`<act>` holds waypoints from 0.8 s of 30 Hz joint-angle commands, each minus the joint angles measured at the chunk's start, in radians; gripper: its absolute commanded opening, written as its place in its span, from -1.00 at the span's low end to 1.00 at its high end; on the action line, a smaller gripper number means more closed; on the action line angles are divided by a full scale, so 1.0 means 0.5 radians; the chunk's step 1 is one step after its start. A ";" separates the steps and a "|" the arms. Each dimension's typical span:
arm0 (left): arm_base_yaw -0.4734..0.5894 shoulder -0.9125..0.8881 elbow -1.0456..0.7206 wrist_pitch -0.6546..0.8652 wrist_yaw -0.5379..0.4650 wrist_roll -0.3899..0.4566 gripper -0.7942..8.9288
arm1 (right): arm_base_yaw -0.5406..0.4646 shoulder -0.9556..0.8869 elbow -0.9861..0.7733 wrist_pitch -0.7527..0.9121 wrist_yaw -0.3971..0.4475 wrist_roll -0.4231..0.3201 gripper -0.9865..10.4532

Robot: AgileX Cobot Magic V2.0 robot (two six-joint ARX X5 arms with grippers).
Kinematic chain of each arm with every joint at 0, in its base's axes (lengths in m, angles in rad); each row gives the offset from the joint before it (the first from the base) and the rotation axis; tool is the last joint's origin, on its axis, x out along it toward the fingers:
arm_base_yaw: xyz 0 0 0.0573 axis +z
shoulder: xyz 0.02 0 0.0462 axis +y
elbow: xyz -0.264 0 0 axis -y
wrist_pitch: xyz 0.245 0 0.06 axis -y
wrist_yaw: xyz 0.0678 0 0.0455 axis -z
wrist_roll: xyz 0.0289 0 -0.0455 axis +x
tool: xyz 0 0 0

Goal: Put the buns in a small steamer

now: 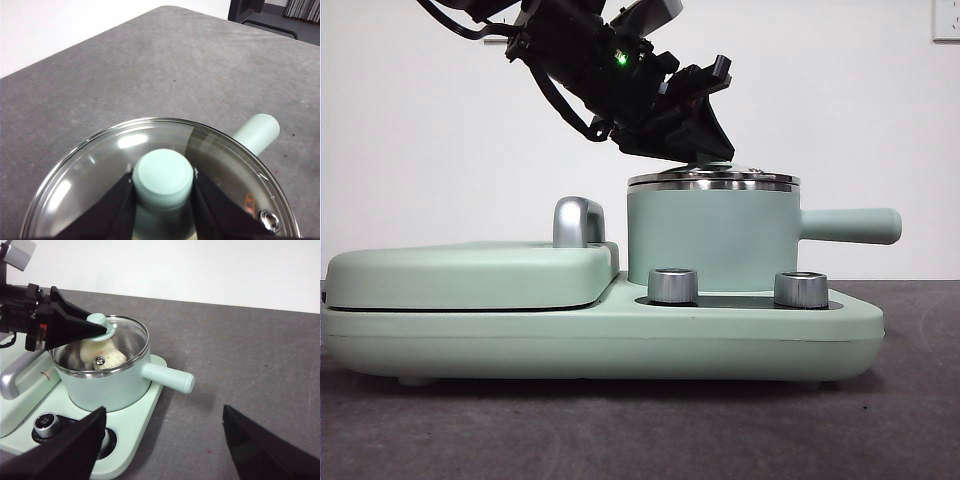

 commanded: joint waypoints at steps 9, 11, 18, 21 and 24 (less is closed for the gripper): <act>-0.016 -0.041 0.048 0.027 0.002 0.013 -0.43 | 0.010 0.005 0.014 0.018 0.006 0.021 -0.18; -0.016 -0.060 0.049 0.027 0.002 0.013 -0.34 | 0.010 0.005 0.014 0.018 0.005 0.021 -0.18; -0.005 -0.188 0.050 -0.080 0.002 -0.043 -0.17 | 0.010 0.005 0.014 0.019 0.004 0.020 -0.18; 0.006 -0.290 0.050 -0.304 0.002 -0.096 -0.18 | 0.011 0.005 0.014 0.018 -0.003 0.020 -0.18; 0.021 -0.417 0.050 -0.581 0.002 -0.139 -0.18 | 0.011 0.005 0.014 0.019 -0.007 0.010 -0.18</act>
